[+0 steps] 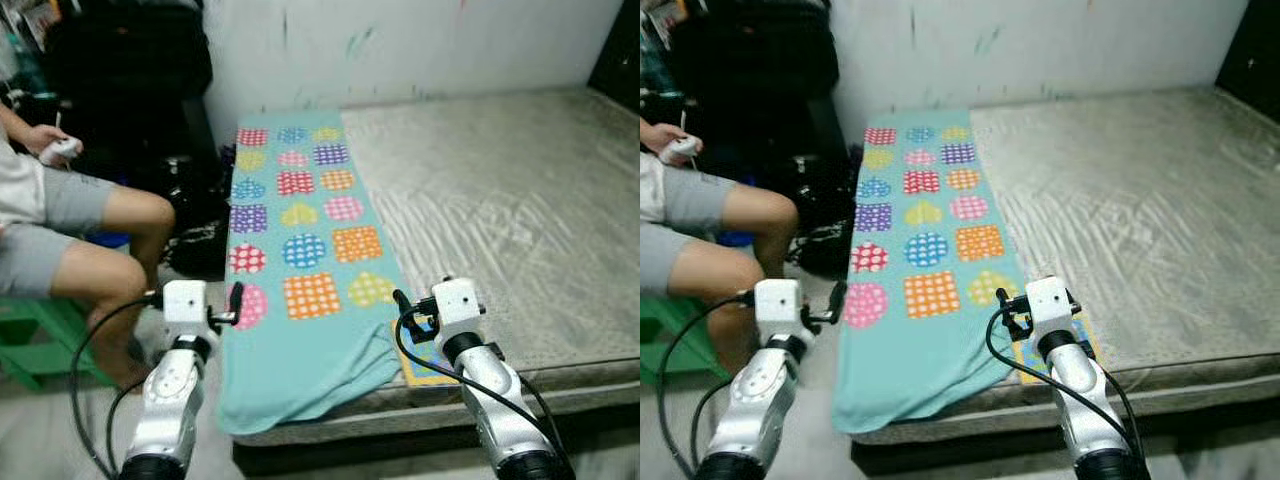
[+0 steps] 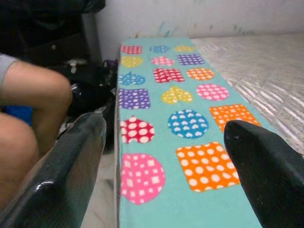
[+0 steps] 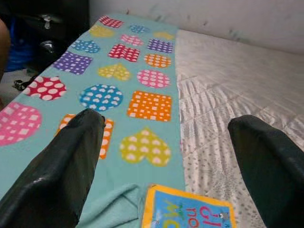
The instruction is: Clean up the room
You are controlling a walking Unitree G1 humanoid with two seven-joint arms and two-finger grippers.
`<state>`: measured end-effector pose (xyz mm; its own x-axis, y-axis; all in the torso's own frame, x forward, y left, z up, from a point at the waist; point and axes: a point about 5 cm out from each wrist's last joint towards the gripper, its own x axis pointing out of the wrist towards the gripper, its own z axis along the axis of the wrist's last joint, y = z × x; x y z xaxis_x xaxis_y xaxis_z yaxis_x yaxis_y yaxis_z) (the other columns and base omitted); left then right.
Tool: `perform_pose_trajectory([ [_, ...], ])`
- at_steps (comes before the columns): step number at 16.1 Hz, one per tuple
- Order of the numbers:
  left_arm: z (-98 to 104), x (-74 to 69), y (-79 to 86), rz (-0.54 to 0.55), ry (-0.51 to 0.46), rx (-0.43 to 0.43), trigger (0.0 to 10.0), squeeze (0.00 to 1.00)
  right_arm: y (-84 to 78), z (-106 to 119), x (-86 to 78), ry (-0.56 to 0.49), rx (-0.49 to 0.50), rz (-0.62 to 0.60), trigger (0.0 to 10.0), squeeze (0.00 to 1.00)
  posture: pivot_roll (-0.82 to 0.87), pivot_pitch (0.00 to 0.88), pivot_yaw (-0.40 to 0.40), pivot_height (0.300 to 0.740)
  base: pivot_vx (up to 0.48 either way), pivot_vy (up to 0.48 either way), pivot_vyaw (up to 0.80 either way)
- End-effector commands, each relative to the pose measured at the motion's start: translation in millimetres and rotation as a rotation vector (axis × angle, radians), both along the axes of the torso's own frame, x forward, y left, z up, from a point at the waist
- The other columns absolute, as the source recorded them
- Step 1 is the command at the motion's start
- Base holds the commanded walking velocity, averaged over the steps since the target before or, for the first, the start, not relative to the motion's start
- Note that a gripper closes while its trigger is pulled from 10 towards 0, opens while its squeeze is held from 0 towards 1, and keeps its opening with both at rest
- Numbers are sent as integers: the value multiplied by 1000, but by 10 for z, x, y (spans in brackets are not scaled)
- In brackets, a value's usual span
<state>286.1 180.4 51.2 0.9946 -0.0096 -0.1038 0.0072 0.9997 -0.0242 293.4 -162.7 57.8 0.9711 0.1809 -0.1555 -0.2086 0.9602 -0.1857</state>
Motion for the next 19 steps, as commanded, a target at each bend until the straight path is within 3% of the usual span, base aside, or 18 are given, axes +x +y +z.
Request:
perform_pose_trajectory([
  [1,-3,-7,104,33,7,6,10000,0,68,35,32,-19,10,4,10000,0,-130,0,35,740,0,0,0],
  [9,124,139,43,-29,-26,62,10000,0,-55,193,89,-154,91,-175,10000,0,-144,0,152,740,0,0,0],
  [14,126,145,7,-8,-35,39,10000,0,-81,169,90,-125,60,-122,10000,0,-129,0,65,740,0,0,0],
  [17,97,37,111,93,-42,7,10000,0,21,173,125,-98,39,-20,10000,0,-73,0,-32,740,0,0,0],
  [19,40,-146,244,160,-33,7,10000,0,178,162,154,-78,48,55,10000,0,-13,0,-70,740,0,0,0],
])
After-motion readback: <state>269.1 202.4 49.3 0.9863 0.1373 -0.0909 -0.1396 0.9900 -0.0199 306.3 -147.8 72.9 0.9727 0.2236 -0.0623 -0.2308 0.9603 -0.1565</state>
